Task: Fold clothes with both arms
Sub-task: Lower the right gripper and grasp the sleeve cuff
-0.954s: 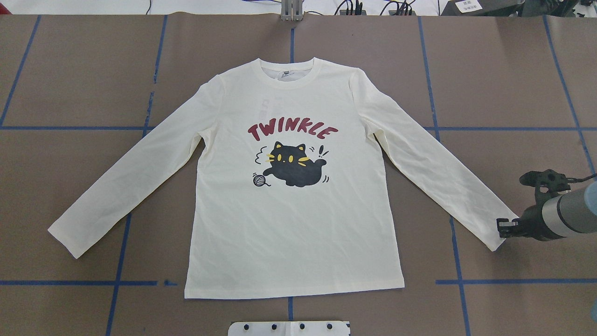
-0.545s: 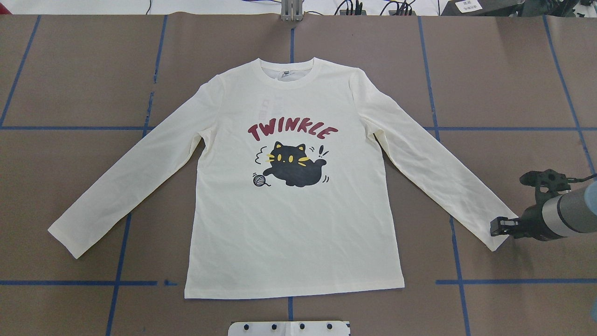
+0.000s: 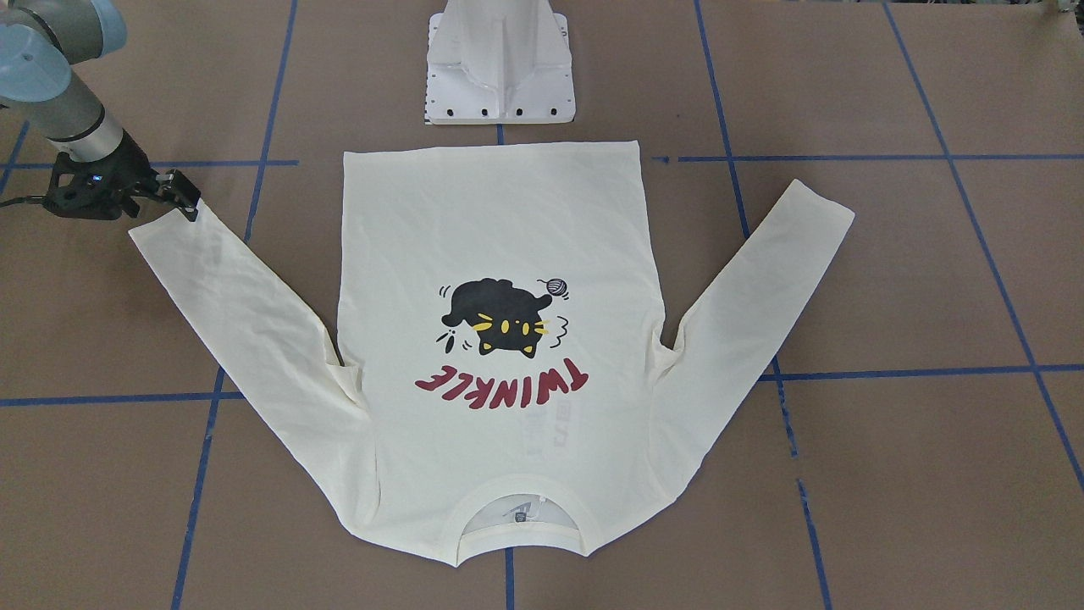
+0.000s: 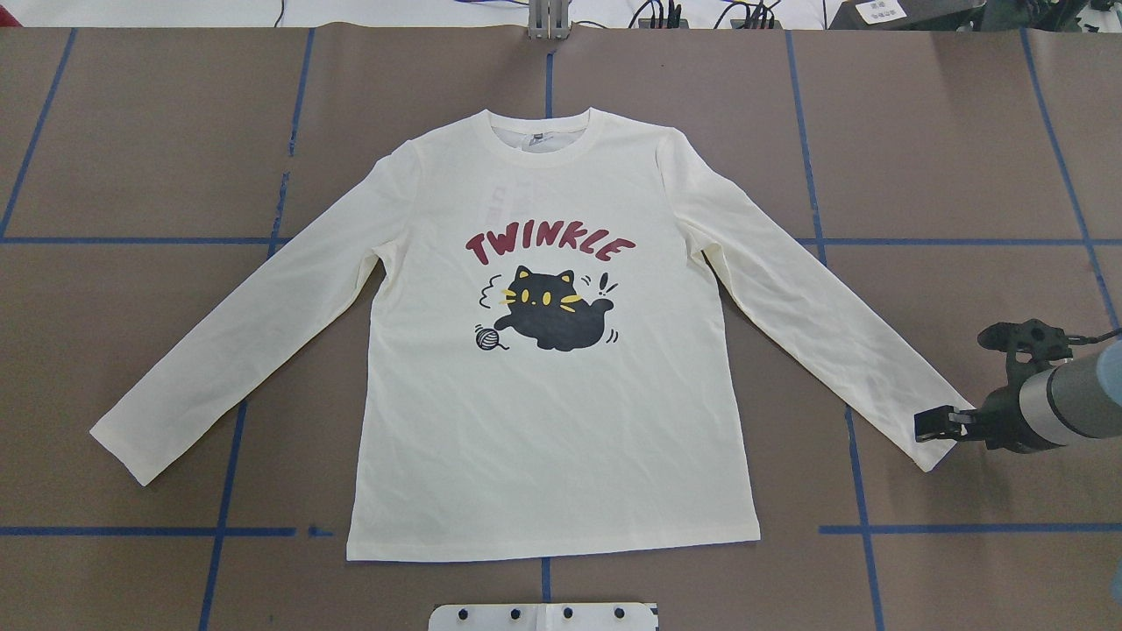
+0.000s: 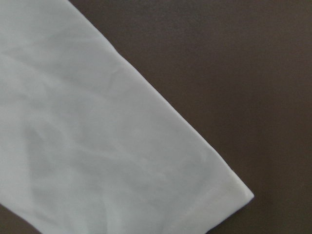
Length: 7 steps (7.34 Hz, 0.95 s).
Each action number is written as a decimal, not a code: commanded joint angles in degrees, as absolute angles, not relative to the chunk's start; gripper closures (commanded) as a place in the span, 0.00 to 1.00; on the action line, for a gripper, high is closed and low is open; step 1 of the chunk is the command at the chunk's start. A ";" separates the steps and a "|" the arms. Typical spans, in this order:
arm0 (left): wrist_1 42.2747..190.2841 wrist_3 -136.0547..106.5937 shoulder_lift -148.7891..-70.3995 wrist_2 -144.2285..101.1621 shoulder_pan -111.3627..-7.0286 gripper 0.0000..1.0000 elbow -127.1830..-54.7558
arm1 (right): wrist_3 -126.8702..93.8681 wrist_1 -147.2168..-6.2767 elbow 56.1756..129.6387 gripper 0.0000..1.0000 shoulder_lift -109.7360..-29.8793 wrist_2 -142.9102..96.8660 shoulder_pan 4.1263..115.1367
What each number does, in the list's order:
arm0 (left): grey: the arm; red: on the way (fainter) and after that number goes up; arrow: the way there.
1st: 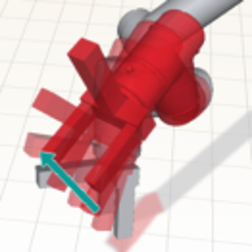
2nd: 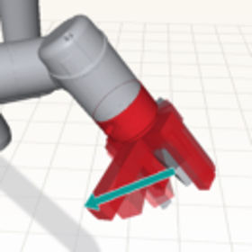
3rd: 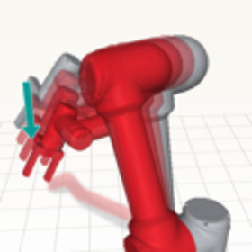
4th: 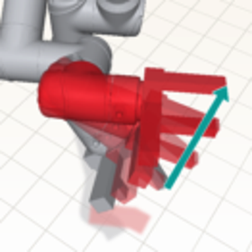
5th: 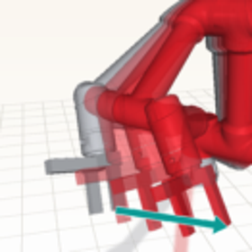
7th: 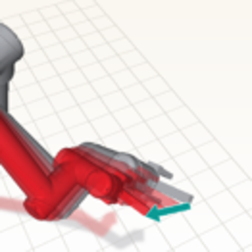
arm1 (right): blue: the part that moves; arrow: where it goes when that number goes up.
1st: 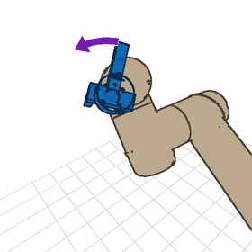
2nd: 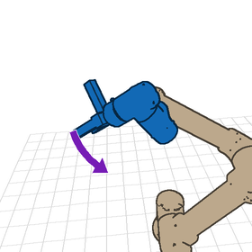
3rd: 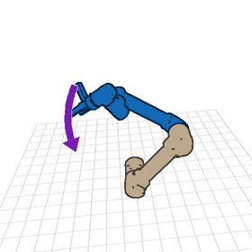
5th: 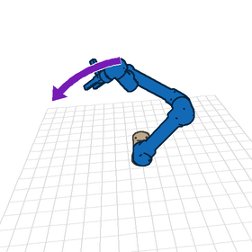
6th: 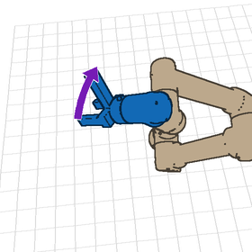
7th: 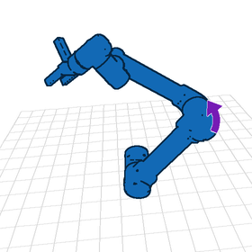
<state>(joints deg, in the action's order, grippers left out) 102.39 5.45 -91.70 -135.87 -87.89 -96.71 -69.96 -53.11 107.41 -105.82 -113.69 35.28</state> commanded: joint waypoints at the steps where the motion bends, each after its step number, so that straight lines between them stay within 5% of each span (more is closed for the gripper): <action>1: 102.31 5.45 -91.76 -135.88 -87.89 0.00 -97.12 | -69.96 -53.44 107.31 0.01 -105.82 -113.64 35.24; 5: 102.30 5.45 -91.76 -135.88 -87.89 0.00 -97.21 | -69.96 -53.44 106.70 0.01 -105.82 -113.64 35.24; 6: 102.30 5.45 -91.76 -135.88 -87.89 0.00 -97.21 | -69.96 -53.44 106.70 0.11 -105.73 -113.64 35.24; 7: 102.30 5.45 -91.76 -135.88 -87.89 0.00 -97.21 | -69.96 -53.44 106.70 0.42 -105.73 -113.64 35.24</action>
<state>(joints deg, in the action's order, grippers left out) 102.30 5.44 -91.76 -135.88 -87.89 -97.19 -69.96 -53.45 106.74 -105.76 -113.64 35.24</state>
